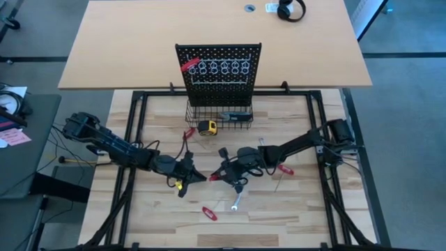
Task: Hang tools onto peg board
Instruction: Hang the red T-handle Allen wrench into the pegboard
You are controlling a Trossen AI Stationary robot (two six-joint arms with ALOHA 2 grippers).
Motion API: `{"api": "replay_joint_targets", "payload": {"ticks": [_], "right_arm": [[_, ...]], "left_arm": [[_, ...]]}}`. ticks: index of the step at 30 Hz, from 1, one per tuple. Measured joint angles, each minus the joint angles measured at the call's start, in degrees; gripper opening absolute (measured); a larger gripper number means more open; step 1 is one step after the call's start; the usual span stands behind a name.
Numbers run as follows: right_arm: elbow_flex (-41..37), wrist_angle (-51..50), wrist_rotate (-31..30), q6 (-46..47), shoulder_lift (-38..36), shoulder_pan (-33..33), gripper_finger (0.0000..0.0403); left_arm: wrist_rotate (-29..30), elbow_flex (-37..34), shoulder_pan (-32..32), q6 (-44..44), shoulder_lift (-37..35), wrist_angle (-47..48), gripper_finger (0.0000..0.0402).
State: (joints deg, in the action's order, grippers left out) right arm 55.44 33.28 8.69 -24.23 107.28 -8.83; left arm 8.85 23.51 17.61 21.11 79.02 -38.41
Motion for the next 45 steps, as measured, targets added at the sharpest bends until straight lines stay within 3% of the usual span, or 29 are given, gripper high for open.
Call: {"api": "replay_joint_targets", "payload": {"ticks": [7, 10, 13, 16, 19, 28, 38, 45], "right_arm": [[0.0, -1.5, -1.0, 3.4, -0.1, 1.1, 0.0070], [0.5, -4.8, -2.8, 4.8, -0.7, 1.2, 0.0070], [2.9, -10.7, -3.6, 7.0, -0.7, 1.5, 0.0070], [5.4, -16.4, -5.5, 7.8, -0.7, 1.6, 0.0070], [6.3, -18.5, -8.5, 8.4, -0.4, 1.5, 0.0070], [6.4, -20.0, -8.9, 11.8, -0.3, 2.3, 0.0070], [6.4, -19.5, -8.8, 11.8, -0.3, 2.2, 0.0070], [6.4, -19.9, -8.8, 11.8, -0.3, 2.2, 0.0070]], "left_arm": [[1.6, 0.1, -0.2, -2.2, -0.2, 0.7, 0.0057], [1.6, 0.1, -0.1, -3.0, -2.0, 5.5, 0.0091], [6.0, 0.1, -0.1, -3.5, -4.7, 12.1, 0.0112], [11.1, 0.1, 0.2, -6.3, -6.9, 13.5, 0.0118], [11.3, 0.1, 1.2, -12.1, -7.1, 11.3, 0.0118], [12.4, 5.7, 2.5, -19.5, -6.6, 10.7, 0.0146], [12.6, 12.4, 0.7, -17.5, 0.8, 15.0, 0.0228], [14.9, 18.5, 0.6, -17.4, 6.5, 23.4, 0.0221]]}}
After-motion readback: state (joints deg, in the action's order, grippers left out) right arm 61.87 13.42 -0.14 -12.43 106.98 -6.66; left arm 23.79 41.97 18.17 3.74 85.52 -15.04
